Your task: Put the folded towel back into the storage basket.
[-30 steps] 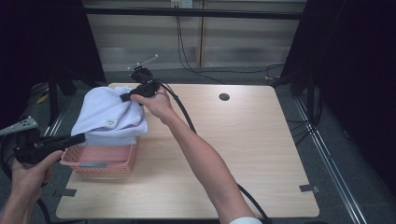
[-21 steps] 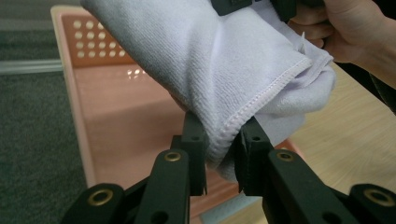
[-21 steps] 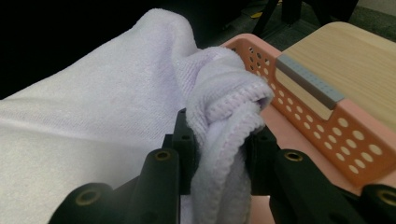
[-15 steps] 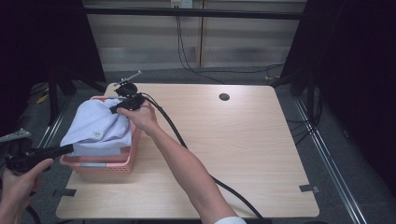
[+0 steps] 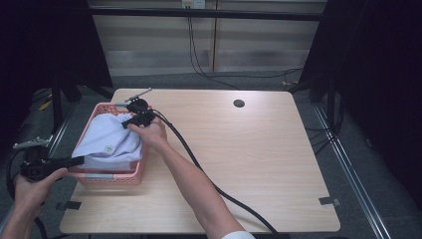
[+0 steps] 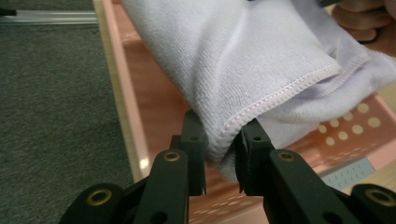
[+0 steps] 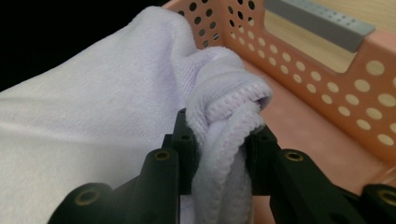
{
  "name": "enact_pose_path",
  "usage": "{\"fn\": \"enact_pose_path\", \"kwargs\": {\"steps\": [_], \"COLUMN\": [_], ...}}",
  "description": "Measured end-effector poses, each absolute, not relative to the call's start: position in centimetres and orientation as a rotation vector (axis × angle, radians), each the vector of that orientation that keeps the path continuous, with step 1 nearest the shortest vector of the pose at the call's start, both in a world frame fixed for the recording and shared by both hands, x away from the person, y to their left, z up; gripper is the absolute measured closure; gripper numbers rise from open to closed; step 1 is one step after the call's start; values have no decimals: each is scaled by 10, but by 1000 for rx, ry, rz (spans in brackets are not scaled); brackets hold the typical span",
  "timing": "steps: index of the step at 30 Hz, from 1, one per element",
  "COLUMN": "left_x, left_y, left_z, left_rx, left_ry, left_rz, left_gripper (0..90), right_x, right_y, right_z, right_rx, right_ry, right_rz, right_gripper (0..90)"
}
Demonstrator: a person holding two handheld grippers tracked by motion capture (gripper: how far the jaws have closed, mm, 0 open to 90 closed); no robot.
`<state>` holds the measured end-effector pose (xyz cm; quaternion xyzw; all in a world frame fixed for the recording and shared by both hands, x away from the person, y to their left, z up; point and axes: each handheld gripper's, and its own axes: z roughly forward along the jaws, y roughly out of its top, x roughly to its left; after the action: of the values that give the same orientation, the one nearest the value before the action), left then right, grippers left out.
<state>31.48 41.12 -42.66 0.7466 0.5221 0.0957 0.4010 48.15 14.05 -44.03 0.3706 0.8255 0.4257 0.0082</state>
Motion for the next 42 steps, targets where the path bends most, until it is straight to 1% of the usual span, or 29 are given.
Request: {"fn": "enact_pose_path", "kwargs": {"steps": [3, 4, 6, 7, 8, 9, 10, 12, 13, 16, 21, 23, 25, 28, 32, 37, 39, 42], "left_x": [314, 314, 312, 312, 310, 309, 308, 305, 304, 301, 299, 298, 297, 294, 289, 284, 281, 277], "left_y": [409, 407, 405, 404, 402, 400, 399, 396, 396, 394, 383, 373, 366, 354, 332, 295, 280, 255], "left_z": [-431, -431, -432, -432, -431, -431, -429, -423, -419, -408, -404, -407, -408, -409, -410, -410, -409, -412], "left_rx": [1887, 1889, 1909, 1918, 1923, 1918, 1921, 1893, 1886, 1870, 1865, 1860, 1857, 1864, 1876, 1875, 1880, 1897], "left_ry": [1335, 1339, 1338, 1332, 1330, 1329, 1316, 1303, 1288, 1255, 1242, 1230, 1231, 1204, 1182, 1145, 1118, 1086], "left_rz": [237, 248, 261, 264, 272, 279, 292, 313, 317, 329, 336, 319, 312, 316, 327, 314, 330, 317], "left_gripper": [737, 708, 619, 563, 539, 497, 468, 430, 411, 406, 445, 443, 421, 444, 435, 385, 373, 343], "right_x": [482, 483, 485, 485, 485, 486, 487, 488, 488, 489, 487, 484, 480, 473, 458, 436, 425, 403], "right_y": [141, 141, 141, 141, 140, 139, 139, 136, 134, 129, 114, 105, 93, 72, 37, -11, -29, -59], "right_z": [-446, -448, -447, -447, -447, -448, -448, -447, -446, -440, -428, -425, -422, -417, -409, -404, -405, -408], "right_rx": [1164, 1154, 1149, 1131, 1133, 1136, 1137, 1134, 1134, 1111, 1042, 1011, 992, 961, 925, 921, 912, 912], "right_ry": [2579, 2585, 2587, 2577, 2565, 2565, 2564, 2553, 2540, 2528, 2553, 2566, 2562, 2556, 2540, 2500, 2493, 2476], "right_rz": [1330, 1325, 1335, 1341, 1344, 1345, 1341, 1359, 1375, 1415, 1450, 1480, 1486, 1510, 1522, 1564, 1551, 1551], "right_gripper": [686, 668, 601, 549, 516, 473, 461, 395, 381, 371, 375, 376, 374, 374, 386, 400, 401, 414]}}
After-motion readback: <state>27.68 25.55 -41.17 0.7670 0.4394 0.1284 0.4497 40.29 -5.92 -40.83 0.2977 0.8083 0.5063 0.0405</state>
